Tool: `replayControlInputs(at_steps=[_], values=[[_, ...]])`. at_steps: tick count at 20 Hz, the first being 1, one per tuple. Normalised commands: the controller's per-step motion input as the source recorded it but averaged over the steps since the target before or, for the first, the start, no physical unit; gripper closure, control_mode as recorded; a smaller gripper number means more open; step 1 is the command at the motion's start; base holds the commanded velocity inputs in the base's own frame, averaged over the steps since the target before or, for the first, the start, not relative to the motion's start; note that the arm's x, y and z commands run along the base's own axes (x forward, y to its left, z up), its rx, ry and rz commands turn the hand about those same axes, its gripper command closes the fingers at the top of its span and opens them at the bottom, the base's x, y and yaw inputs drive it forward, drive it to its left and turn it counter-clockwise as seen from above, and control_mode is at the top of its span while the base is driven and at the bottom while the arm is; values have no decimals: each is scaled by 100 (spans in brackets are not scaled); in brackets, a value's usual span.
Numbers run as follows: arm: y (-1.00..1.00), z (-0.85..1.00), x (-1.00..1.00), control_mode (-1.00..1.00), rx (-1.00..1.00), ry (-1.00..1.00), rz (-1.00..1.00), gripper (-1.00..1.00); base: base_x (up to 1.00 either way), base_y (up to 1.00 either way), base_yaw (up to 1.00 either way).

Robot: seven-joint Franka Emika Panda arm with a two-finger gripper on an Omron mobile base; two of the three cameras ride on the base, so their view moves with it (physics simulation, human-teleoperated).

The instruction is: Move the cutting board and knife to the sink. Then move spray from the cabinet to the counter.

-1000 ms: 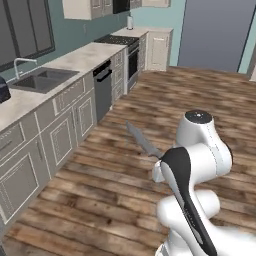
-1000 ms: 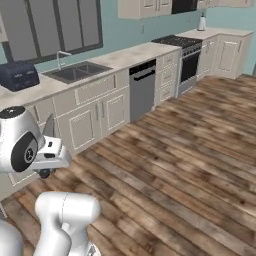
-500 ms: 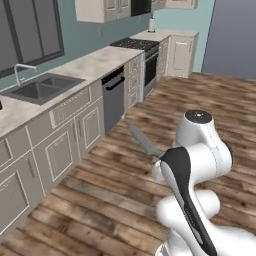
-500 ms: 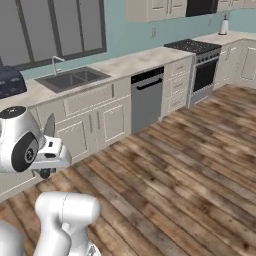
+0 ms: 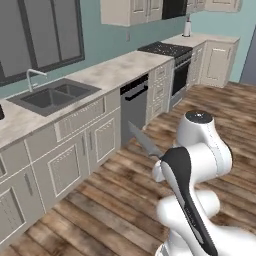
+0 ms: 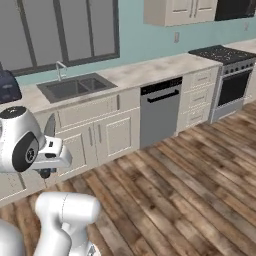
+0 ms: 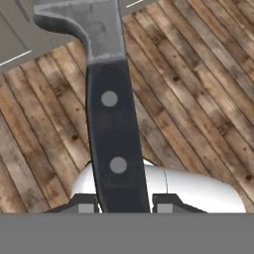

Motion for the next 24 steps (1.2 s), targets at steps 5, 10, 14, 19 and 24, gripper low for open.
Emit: replayControlInputs(at_steps=[5,10,14,19,24], values=[[0,0,0,100,0,0,0,100,95,-25,34],[0,0,0,100,0,0,0,100,89,-10,33],[0,0,0,100,0,0,0,100,73,0,33],[0,0,0,100,0,0,0,100,60,-2,37],[0,0,0,100,0,0,0,100,55,-23,38]])
